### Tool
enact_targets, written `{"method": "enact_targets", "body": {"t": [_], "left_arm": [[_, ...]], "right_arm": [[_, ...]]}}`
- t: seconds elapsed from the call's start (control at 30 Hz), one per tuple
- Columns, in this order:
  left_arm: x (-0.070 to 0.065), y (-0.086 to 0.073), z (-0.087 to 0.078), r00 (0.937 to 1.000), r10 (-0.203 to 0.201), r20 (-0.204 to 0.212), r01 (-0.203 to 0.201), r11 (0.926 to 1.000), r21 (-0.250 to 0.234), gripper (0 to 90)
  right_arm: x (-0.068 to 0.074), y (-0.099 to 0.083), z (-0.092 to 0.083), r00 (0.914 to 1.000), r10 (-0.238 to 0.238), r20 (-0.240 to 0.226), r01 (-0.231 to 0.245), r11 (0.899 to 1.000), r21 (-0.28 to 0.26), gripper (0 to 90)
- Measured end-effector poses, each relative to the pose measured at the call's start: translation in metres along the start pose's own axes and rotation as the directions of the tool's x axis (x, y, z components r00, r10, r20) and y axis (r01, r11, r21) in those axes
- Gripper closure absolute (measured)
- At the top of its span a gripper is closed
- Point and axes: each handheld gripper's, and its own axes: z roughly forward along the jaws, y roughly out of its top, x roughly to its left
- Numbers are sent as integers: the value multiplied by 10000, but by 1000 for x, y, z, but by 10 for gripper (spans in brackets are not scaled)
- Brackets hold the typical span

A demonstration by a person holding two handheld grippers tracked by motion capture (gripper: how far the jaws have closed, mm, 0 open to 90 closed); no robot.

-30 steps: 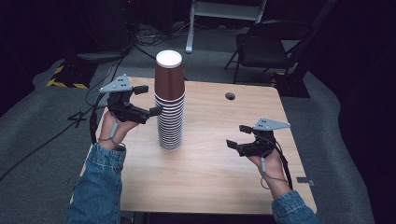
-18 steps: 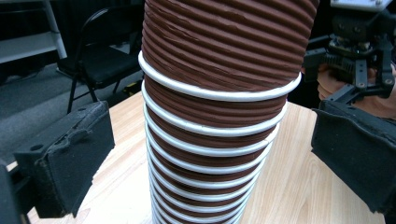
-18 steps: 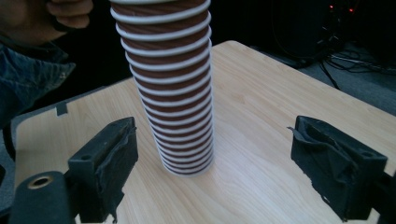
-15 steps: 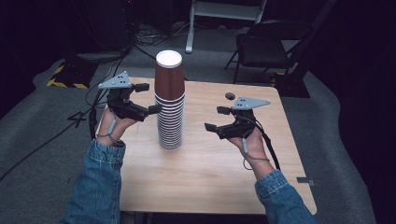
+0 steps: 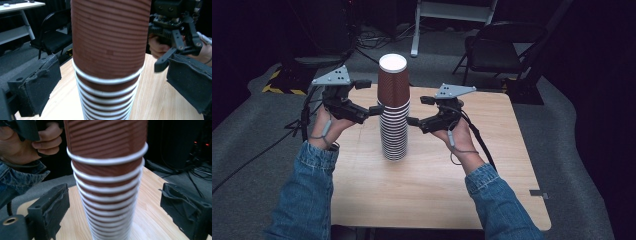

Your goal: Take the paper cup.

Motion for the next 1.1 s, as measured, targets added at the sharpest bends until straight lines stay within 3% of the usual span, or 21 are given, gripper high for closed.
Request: {"method": "enact_targets", "body": {"t": [0.4,0.7,0.83,1.1], "left_arm": [[11,26,5,9985,203,511,-204,9998,20,0],[21,52,11,9905,517,1273,-524,9986,17,0],[26,57,18,9863,479,1579,-517,9985,202,0],[27,60,25,9823,604,1773,-678,9970,361,36]], "right_arm": [[-6,7,31,9964,352,-773,-347,9994,85,105],[-9,9,33,9941,361,-1020,-370,9993,-69,102],[-10,10,35,9932,351,-1114,-360,9993,-62,94],[-10,10,35,9930,372,-1117,-376,9993,-14,96]]}}
